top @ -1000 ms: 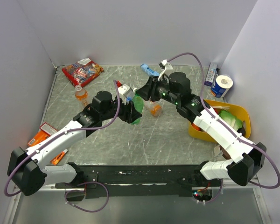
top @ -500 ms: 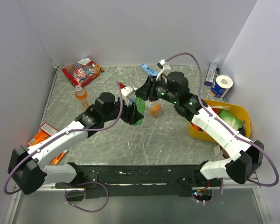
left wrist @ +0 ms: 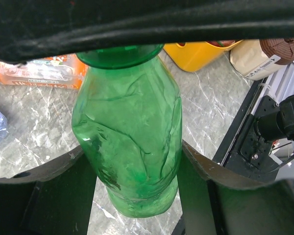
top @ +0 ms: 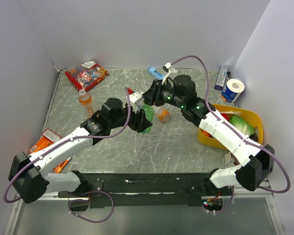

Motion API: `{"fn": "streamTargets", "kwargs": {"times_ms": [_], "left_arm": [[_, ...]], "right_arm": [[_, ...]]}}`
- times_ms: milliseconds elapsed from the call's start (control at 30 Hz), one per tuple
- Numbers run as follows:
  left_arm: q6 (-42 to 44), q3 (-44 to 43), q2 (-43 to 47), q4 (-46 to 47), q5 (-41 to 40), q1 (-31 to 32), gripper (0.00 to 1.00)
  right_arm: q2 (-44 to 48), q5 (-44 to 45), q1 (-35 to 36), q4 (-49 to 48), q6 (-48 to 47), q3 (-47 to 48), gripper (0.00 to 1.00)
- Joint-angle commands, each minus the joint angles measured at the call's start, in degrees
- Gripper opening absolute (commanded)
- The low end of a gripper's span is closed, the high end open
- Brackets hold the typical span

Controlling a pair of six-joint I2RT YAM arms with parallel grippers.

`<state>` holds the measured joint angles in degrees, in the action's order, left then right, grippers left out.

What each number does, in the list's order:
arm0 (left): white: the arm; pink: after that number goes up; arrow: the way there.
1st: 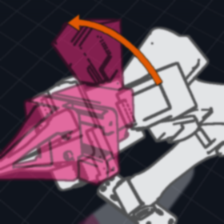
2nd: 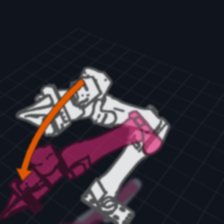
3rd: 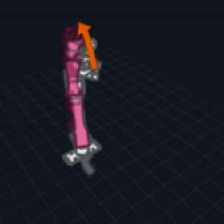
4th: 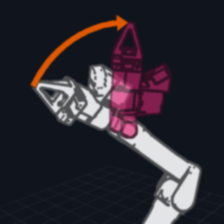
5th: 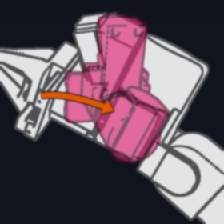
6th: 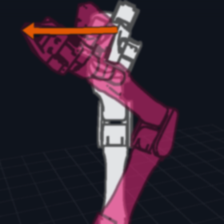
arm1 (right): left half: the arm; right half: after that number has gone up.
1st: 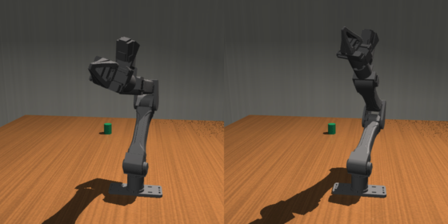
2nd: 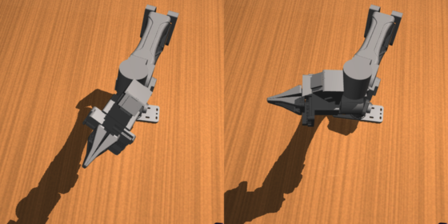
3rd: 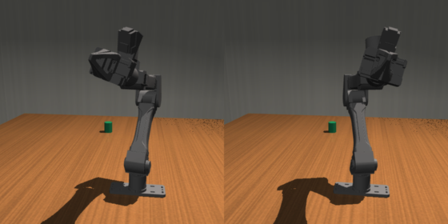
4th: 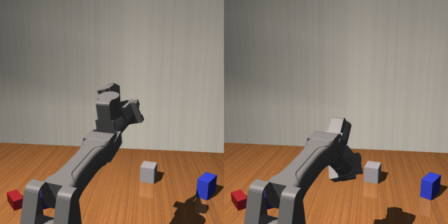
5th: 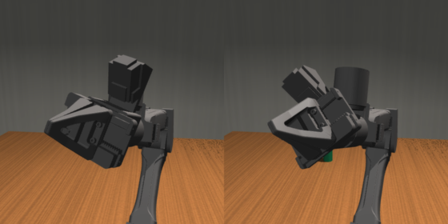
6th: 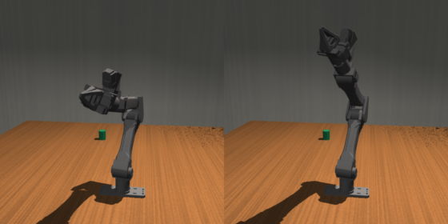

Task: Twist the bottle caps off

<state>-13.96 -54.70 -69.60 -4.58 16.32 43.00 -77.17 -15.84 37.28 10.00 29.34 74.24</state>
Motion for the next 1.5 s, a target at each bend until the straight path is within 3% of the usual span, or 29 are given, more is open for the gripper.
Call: {"fn": "streamTargets", "kwargs": {"times_ms": [0, 200, 400, 567, 700, 933, 1033, 1067, 1133, 1167, 1233, 1267, 1300, 1367, 1467], "left_arm": [[0.95, -2.7, 0.34, 0.36, 2.3, 0.24, 0.4], [-0.19, -1.99, 2.37, 2.55, 8.19, -1.87, 0.41], [0.77, -2.69, 3.51, 3.44, 21.63, -5.82, 0.41], [-2.47, -2.26, 3.07, 8.51, 39.71, -8.55, 0.41], [-5.29, -1.82, 2.72, 12.39, 48.95, -9.43, 0.41], [-7.76, -1.55, 1.84, 15.13, 54.26, -9.69, 0.41], [-6.0, -2.08, 1.75, 11.98, 51.2, -9.69, 0.41], [-4.34, -2.6, 1.75, 10.74, 49.7, -9.69, 0.41], [-3.01, -3.13, 1.66, 7.85, 46.8, -9.69, 0.41], [-2.31, -3.4, 1.58, 7.22, 43.05, -9.69, 0.41], [-0.82, -4.01, 1.05, 4.77, 39.6, -9.69, 0.41], [0.06, -4.62, 0.79, 2.75, 37.32, -9.61, 0.42], [0.24, -4.72, 0.52, 2.3, 36.08, -9.61, 0.42], [0.77, -4.98, 0.43, 1.16, 33.36, -9.43, 0.41], [1.04, -4.98, 0.52, 0.63, 30.28, -9.08, 0.43]], "right_arm": [[0.53, -2.88, 1.04, -4.2, 0.54, 2.32, 0.46], [0.44, -5.43, 0.96, -5.52, -0.6, 1.96, 0.37], [1.4, -9.56, 0.34, -6.21, -3.94, 1.35, 0.22], [2.81, -19.39, -1.85, -12.0, -5.26, -1.11, 0.2], [4.3, -28.79, -3.7, -18.58, -4.74, -4.18, 0.2], [4.83, -40.41, -5.81, -29.32, -0.78, -8.49, 0.22], [5.18, -40.59, -6.43, -30.82, 0.71, -9.28, 0.29], [5.53, -40.07, -6.6, -30.74, 1.15, -9.37, 0.37], [6.23, -39.1, -7.48, -30.57, 1.42, -9.98, 0.45], [7.2, -37.62, -7.74, -29.52, 1.16, -10.16, 0.56], [8.43, -35.85, -8.79, -28.72, 0.81, -11.21, 0.64], [9.91, -34.63, -9.15, -27.5, 0.37, -11.65, 0.76], [10.89, -31.05, -9.41, -26.88, 0.19, -12.18, 0.81], [13.08, -26.82, -9.94, -23.3, -0.86, -13.06, 0.88], [15.81, -17.94, -9.94, -19.94, -1.74, -13.24, 0.89]]}}
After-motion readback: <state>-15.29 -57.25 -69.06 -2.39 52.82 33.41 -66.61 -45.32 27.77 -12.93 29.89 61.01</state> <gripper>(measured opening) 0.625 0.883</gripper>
